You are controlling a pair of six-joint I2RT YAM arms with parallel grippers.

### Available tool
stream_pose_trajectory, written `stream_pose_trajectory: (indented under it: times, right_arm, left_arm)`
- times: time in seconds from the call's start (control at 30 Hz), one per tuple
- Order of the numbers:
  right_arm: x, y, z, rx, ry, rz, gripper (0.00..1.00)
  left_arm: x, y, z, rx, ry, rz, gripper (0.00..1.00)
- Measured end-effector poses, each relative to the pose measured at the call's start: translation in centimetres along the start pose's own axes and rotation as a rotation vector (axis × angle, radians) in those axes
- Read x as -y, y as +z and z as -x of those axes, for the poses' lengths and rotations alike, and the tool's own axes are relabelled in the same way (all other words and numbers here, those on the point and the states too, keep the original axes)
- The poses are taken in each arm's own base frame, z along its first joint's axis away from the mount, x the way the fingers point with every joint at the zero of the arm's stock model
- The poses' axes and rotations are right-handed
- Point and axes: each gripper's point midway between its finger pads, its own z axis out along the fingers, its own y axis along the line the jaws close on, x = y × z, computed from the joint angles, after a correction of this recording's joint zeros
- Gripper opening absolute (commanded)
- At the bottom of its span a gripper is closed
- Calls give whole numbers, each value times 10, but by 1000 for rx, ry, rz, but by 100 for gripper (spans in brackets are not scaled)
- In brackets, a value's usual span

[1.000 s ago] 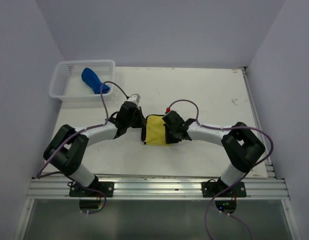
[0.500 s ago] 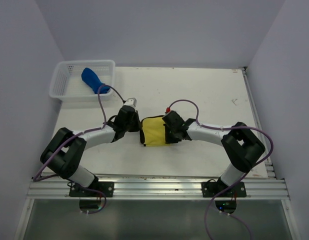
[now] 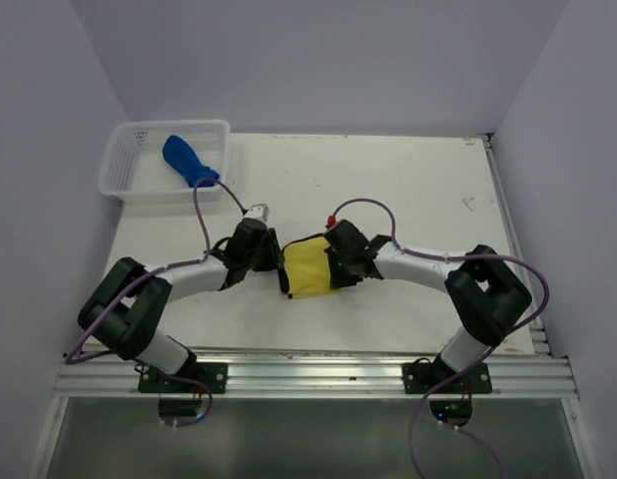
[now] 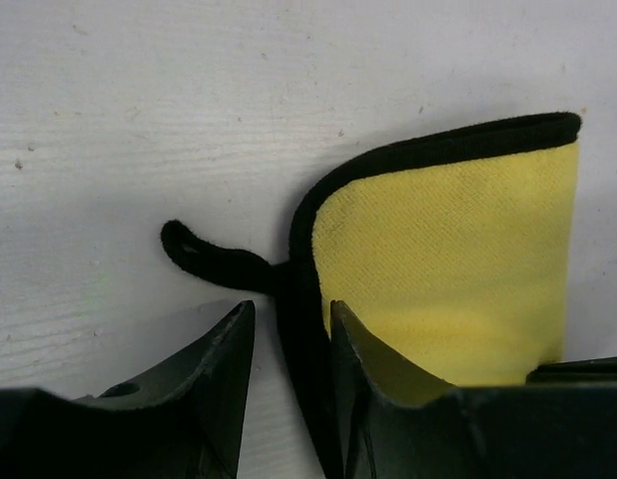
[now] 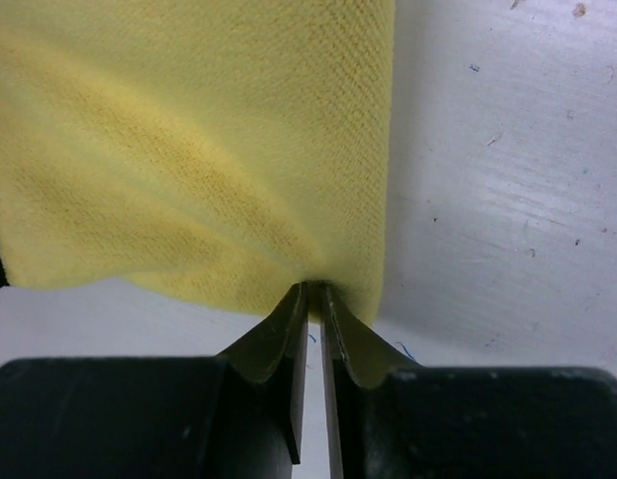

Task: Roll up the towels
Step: Fold the towel

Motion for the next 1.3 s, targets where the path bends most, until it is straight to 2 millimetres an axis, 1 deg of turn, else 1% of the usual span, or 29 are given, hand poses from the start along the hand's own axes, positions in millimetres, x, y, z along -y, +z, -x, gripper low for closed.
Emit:
stream_pose_trajectory:
  times: [0.07, 0.13, 0.2, 0.27, 0.3, 0.33, 0.37, 0.47, 0.57, 0.6, 0.67, 0.77, 0.83, 0.97, 1.1, 1.2, 1.3]
  right_arm:
    - [-1, -3, 2, -4, -13, -2, 15]
    - [-3, -7, 7, 5, -20, 3, 15]
    - [-7, -12, 14, 21, -20, 19, 23]
    - [-12, -17, 21, 29, -21, 38, 27]
    - [-14, -19, 26, 37, -23, 46, 26]
    - [-17, -21, 31, 47, -24, 54, 22]
    - [-19, -23, 35, 58, -26, 58, 13]
    - [-23, -27, 49, 84, -22, 75, 0]
    - [-22, -31, 63, 100, 8, 93, 0]
    - [-21, -32, 69, 105, 23, 99, 0]
    - [-19, -31, 84, 122, 49, 105, 0]
    - [-18, -25, 102, 127, 74, 114, 0]
    - [-19, -18, 108, 122, 80, 113, 0]
    - [-21, -2, 103, 82, 79, 110, 0]
    - [-14, 14, 95, 41, 89, 88, 0]
    - [-6, 25, 90, 17, 104, 70, 0]
    - [0, 37, 87, -4, 119, 60, 0]
  left_arm:
    - [3, -4, 5, 16, -2, -12, 41]
    - [11, -14, 17, 52, -7, -40, 43]
    - [19, -28, 34, 107, -14, -74, 45]
    - [28, -42, 52, 162, -20, -107, 45]
    - [32, -47, 58, 179, -21, -119, 44]
    - [37, -52, 64, 197, -22, -135, 43]
    - [40, -56, 69, 211, -23, -149, 42]
    - [50, -64, 72, 216, -16, -198, 35]
    - [57, -64, 62, 196, -7, -231, 25]
    - [59, -63, 54, 181, 1, -245, 18]
    - [61, -60, 33, 136, 13, -267, 11]
    - [61, -55, 1, 64, 33, -286, 6]
    - [60, -52, -13, 33, 44, -289, 5]
    - [64, -51, -29, 3, 68, -304, 5]
    - [66, -51, -42, -10, 82, -321, 5]
    - [57, -48, -58, -36, 87, -308, 5]
    - [46, -42, -76, -83, 90, -278, 0]
